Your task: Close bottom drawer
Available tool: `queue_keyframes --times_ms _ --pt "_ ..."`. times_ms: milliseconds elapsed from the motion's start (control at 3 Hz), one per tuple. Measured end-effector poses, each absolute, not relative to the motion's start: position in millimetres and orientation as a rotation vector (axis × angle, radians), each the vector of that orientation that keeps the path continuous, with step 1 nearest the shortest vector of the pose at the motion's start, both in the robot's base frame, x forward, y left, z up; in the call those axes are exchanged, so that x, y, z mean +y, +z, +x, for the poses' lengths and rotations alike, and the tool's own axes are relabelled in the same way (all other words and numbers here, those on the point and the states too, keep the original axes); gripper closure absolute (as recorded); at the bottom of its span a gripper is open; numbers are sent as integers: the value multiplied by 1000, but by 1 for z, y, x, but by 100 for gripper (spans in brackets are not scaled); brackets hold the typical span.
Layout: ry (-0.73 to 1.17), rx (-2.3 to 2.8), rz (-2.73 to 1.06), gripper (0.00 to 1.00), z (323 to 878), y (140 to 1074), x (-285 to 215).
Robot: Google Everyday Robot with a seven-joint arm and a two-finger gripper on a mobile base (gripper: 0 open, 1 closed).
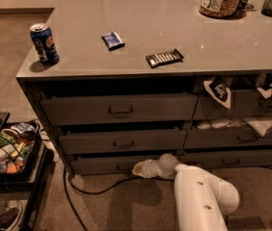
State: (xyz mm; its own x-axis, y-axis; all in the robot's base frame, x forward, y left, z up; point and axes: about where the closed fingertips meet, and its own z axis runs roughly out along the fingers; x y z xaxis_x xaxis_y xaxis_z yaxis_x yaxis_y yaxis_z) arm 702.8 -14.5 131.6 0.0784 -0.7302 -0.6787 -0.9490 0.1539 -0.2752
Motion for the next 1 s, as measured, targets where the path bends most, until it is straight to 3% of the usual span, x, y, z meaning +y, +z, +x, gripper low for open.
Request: queue_keyframes --times_ms 1000 --pt "493 1659 -1704 100 670 147 -37"
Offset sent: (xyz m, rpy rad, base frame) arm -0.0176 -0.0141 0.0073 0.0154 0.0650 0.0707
